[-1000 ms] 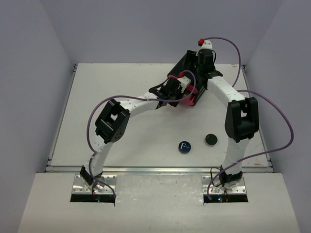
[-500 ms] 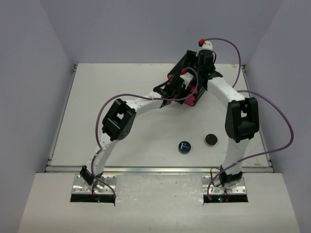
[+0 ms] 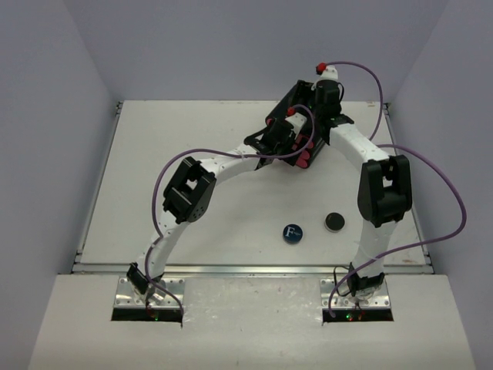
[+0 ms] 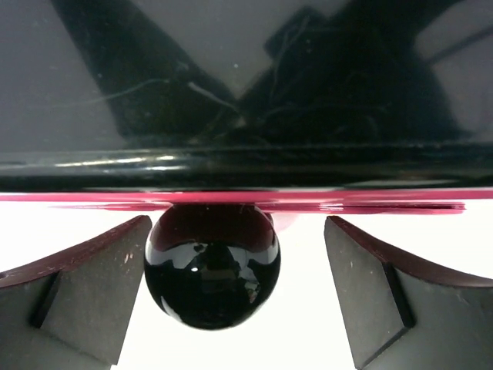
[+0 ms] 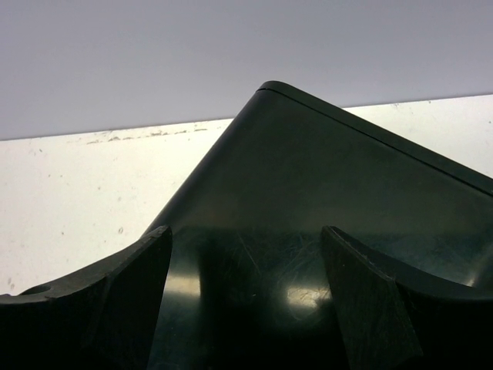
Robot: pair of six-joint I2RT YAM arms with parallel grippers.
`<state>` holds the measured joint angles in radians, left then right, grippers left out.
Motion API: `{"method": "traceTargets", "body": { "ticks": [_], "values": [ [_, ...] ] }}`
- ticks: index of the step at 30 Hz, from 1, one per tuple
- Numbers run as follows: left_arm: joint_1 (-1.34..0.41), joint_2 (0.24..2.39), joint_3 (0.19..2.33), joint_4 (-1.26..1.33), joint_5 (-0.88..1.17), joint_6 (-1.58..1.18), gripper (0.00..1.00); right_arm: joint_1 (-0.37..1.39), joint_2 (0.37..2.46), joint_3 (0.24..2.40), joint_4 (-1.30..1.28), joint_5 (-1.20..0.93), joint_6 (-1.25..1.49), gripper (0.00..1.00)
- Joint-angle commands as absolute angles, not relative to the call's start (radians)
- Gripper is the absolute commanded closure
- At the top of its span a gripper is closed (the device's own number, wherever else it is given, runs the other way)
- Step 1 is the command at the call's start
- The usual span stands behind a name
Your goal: Organize the makeup
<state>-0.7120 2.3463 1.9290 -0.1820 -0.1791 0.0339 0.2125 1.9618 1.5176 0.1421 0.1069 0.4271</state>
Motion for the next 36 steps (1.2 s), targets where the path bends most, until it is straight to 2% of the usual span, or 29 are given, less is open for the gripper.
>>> {"method": "traceTargets", "body": {
  "ticks": [1, 8, 14, 18, 20, 23, 29, 33, 36],
  "values": [
    [-0.707, 2.359, 1.996, -0.157, -0.179, 0.009, 0.08, 0.215, 1.962, 1.465, -0.006, 0.084, 0.436, 0.2],
    [-0.708, 2.349, 1.957, -0.17, -0.151, 0.014, 0.07, 0.213, 1.929, 1.426, 0.041, 0.062, 0.427, 0.2],
    [-0.707, 2.197, 1.783, -0.109, -0.131, 0.031, 0.06, 0.212, 1.917, 1.417, 0.055, 0.034, 0.428, 0.2],
    [-0.709, 2.141, 1.759, -0.118, -0.133, 0.071, 0.03, 0.207, 1.873, 1.402, 0.076, 0.042, 0.419, 0.18],
    [-0.707, 2.105, 1.74, -0.121, -0.123, 0.087, 0.0, 0.192, 1.833, 1.395, 0.063, 0.037, 0.394, 0.15],
    [-0.708, 2.068, 1.694, -0.123, -0.112, 0.102, 0.0, 0.181, 1.738, 1.34, 0.058, 0.046, 0.346, 0.02],
    [-0.708, 2.007, 1.558, -0.101, -0.097, 0.095, 0.01, 0.156, 1.603, 1.238, 0.032, 0.002, 0.211, 0.01],
    [-0.698, 2.028, 1.525, -0.097, -0.06, 0.054, 0.13, 0.131, 1.557, 1.184, -0.028, -0.121, 0.163, 0.01],
    [-0.693, 2.066, 1.536, -0.082, -0.028, 0.025, 0.24, 0.13, 1.517, 1.129, -0.021, -0.115, 0.164, 0.01]
  ]
}}
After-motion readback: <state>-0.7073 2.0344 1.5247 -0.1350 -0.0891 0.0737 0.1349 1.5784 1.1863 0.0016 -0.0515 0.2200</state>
